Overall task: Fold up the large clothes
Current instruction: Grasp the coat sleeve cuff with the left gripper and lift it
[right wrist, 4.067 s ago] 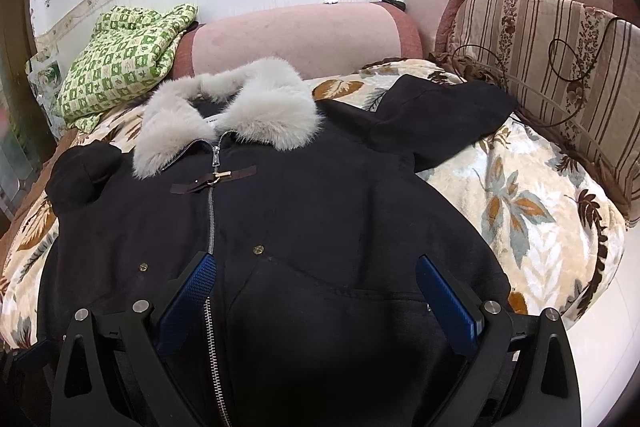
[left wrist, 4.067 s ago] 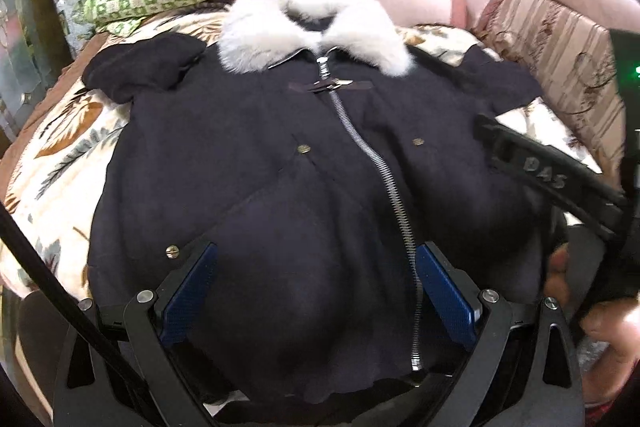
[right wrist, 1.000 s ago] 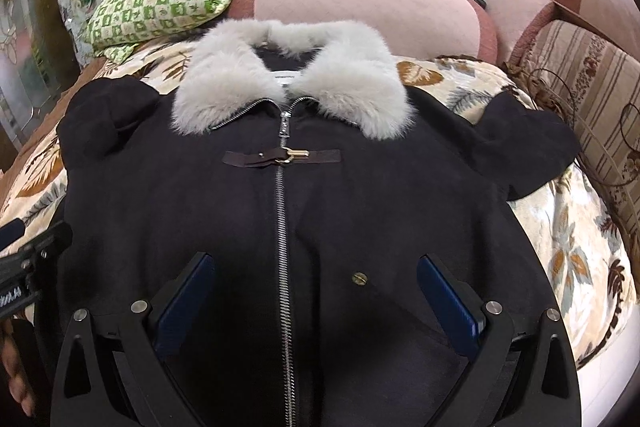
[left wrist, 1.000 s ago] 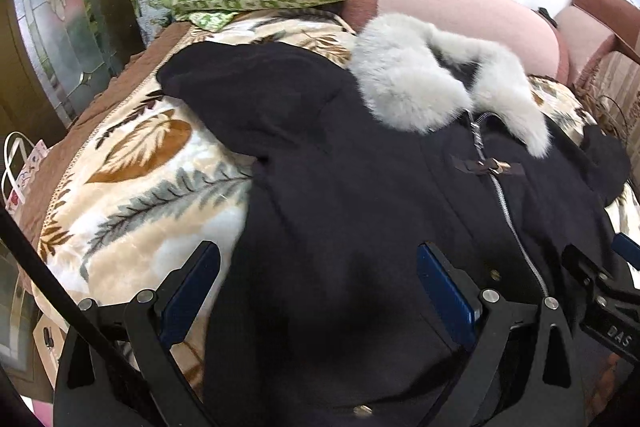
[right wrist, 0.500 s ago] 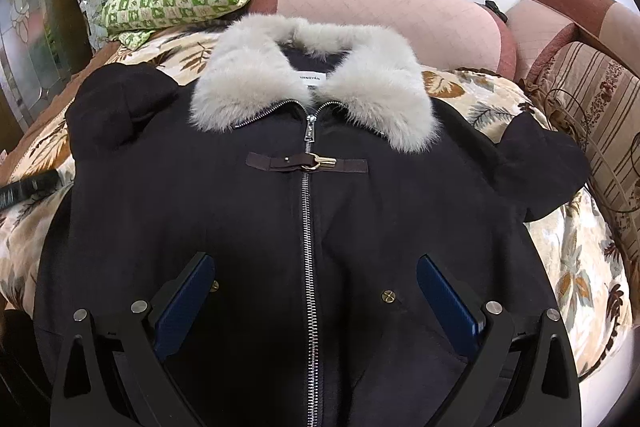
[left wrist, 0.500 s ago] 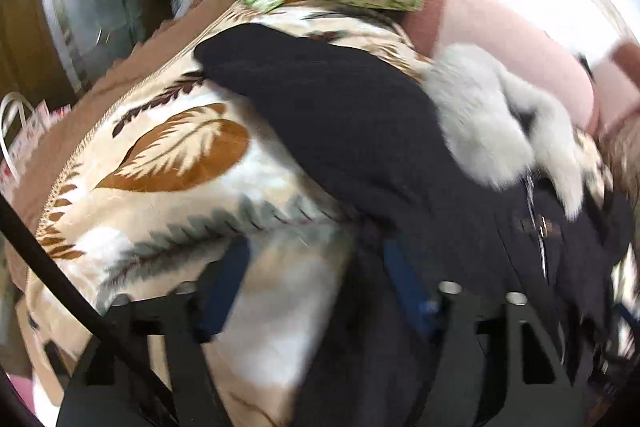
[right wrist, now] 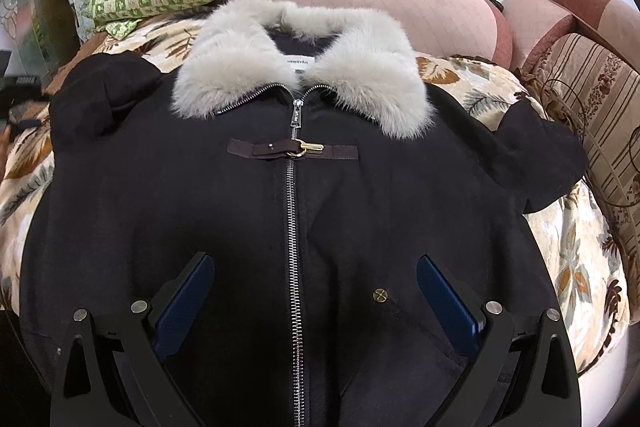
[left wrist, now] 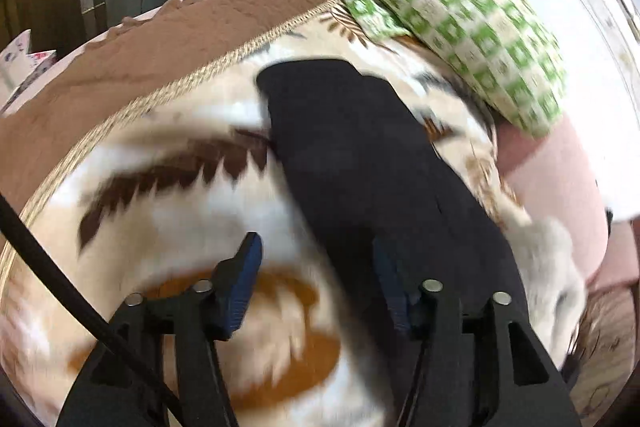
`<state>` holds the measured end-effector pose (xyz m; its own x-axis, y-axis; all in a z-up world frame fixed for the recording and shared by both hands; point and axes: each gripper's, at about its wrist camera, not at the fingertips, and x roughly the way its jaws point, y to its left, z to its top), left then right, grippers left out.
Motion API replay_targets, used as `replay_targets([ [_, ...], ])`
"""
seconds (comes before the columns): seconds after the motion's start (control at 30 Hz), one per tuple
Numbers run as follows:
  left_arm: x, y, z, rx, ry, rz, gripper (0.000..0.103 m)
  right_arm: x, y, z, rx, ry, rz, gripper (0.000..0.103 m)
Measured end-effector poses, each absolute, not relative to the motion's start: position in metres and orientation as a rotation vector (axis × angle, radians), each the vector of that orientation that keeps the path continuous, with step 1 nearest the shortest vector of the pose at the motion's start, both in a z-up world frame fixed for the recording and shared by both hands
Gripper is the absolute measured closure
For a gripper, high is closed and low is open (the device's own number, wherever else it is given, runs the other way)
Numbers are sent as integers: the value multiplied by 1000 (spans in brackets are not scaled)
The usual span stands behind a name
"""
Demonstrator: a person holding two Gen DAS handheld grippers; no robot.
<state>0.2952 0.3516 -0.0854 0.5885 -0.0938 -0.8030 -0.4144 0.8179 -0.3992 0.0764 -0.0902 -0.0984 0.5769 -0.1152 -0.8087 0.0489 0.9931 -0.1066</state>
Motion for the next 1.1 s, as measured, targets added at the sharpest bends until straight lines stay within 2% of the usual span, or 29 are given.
replay_targets([
  [0.2,346,386,-112,-789,955,137,45,82,-92,-109,-92,981,-119,1],
  [0.47,376,392,-127,-882,933,132,46,93,-95,-124,-105,1028,-142,1],
  [0.5,377,391,-126,-877,938,147,56,94,-95,-125,-105,1031,-143,1],
  [0.53,379,391,-125,-866,948,162,70,94,-95,-126,-104,1035,-144,1],
  [0.63,377,391,-119,-855,952,173,89,94,-97,-127,-91,1036,-143,1],
  [0.73,365,389,-98,-847,908,184,93,90,-100,-125,-84,1029,-145,1],
  [1.1,287,418,-30,-724,780,363,94,65,-115,-108,-35,975,-158,1],
])
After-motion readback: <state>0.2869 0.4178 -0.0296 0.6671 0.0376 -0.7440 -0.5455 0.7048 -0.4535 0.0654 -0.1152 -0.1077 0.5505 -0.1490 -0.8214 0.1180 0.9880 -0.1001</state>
